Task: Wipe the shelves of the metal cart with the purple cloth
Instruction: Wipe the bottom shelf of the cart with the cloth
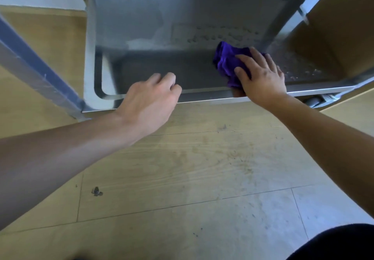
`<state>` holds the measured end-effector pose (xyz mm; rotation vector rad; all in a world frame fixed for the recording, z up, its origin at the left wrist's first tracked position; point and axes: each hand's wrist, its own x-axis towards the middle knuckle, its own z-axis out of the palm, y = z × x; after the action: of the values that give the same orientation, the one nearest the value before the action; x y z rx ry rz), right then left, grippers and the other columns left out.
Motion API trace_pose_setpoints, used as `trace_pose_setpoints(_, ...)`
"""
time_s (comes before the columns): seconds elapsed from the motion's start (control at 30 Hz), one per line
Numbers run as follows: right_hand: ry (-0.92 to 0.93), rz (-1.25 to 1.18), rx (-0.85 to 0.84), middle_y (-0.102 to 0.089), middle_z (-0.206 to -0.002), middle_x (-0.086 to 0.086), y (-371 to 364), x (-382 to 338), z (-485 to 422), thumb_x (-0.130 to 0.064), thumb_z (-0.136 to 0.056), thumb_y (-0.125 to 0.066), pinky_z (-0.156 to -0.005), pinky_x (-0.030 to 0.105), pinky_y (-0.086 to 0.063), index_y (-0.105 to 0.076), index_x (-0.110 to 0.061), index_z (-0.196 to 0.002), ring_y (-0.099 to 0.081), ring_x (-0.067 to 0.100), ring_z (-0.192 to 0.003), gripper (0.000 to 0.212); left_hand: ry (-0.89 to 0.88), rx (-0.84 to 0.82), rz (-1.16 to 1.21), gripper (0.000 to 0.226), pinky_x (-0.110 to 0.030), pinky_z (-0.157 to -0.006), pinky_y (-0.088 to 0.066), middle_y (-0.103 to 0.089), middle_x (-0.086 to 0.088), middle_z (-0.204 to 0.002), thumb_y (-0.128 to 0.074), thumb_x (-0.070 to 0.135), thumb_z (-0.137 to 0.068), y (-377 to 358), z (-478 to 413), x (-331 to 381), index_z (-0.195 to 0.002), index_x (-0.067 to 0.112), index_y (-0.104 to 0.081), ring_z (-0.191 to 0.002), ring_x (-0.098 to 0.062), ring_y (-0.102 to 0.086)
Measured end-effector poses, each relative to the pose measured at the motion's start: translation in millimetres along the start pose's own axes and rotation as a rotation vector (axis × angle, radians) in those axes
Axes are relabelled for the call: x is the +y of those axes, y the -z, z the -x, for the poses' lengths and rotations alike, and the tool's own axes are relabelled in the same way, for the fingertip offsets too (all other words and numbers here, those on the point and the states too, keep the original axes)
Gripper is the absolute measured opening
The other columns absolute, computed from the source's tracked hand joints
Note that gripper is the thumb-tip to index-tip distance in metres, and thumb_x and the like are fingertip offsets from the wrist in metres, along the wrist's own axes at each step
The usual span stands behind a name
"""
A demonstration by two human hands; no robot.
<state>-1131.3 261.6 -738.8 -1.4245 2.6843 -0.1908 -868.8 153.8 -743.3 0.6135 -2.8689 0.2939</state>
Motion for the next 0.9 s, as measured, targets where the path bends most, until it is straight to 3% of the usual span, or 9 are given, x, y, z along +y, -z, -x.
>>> trace_pose_setpoints(0.13,-0.119,-0.031,0.064,-0.018,-0.162,-0.008,-6.0,-10.7,6.2,-0.048,-0.102,-0.029,-0.117,0.058,-0.013,-0.033,-0.04,-0.146,-0.009,0.034,-0.149,0.045,0.007,-0.012,-0.036,0.018,-0.024,-0.041,-0.025,-0.052,-0.002,-0.08,-0.069,-0.001,-0.069,-3.1,-0.4,-0.1,-0.071,0.012,-0.056,-0.062,-0.023,-0.047)
trace_pose_setpoints(0.37,0.242,-0.005,0.021,-0.02,-0.161,-0.013,-26.7,-91.8,19.7,-0.048,-0.1,-0.036,-0.118,0.056,-0.013,-0.037,-0.042,-0.145,-0.011,0.034,-0.149,0.045,0.004,0.023,-0.096,0.016,-0.026,-0.042,-0.025,-0.049,-0.002,-0.078,-0.066,0.004,-0.074,-7.7,6.3,-3.1,-0.073,0.013,-0.054,-0.062,-0.021,-0.046)
trace_pose_setpoints(0.53,0.239,-0.03,0.001,-0.019,-0.161,-0.013,-17.9,-65.5,-13.1,-0.055,-0.099,-0.036,-0.12,0.051,-0.011,-0.036,-0.048,-0.144,-0.012,0.026,-0.15,0.045,0.03,0.066,-0.02,0.01,-0.029,-0.045,-0.034,-0.054,-0.001,-0.087,-0.052,0.013,-0.088,-10.3,5.8,-8.1,-0.081,0.014,-0.059,-0.068,-0.022,-0.049)
trace_pose_setpoints(0.67,0.051,-0.017,0.013,-0.017,-0.162,-0.011,-10.5,-25.1,-37.2,-0.054,-0.1,-0.033,-0.119,0.054,-0.011,-0.034,-0.046,-0.145,-0.011,0.029,-0.15,0.045,0.027,0.078,0.133,0.033,-0.038,-0.07,-0.05,-0.059,-0.004,-0.111,-0.036,0.032,-0.098,-7.5,2.7,-21.6,-0.102,0.013,-0.063,-0.097,-0.024,-0.058)
trace_pose_setpoints(0.83,-0.069,-0.027,0.037,-0.018,-0.162,-0.01,-12.1,-26.8,-43.9,-0.05,-0.1,-0.032,-0.118,0.058,-0.01,-0.034,-0.042,-0.145,-0.011,0.036,-0.148,0.046,0.034,0.068,0.205,0.038,-0.043,-0.092,-0.046,-0.058,-0.009,-0.121,-0.034,0.033,-0.099,-21.6,4.7,-25.7,-0.113,0.01,-0.062,-0.114,-0.03,-0.055)
trace_pose_setpoints(0.9,-0.022,-0.019,0.004,-0.014,-0.163,-0.011,-15.8,-57.4,-40.2,-0.047,-0.101,-0.033,-0.119,0.055,-0.007,-0.033,-0.044,-0.146,-0.008,0.037,-0.148,0.045,0.053,0.094,0.184,0.037,-0.046,-0.097,-0.044,-0.058,-0.013,-0.122,-0.036,0.028,-0.099,-27.7,6.5,-21.4,-0.117,0.007,-0.061,-0.118,-0.034,-0.053)
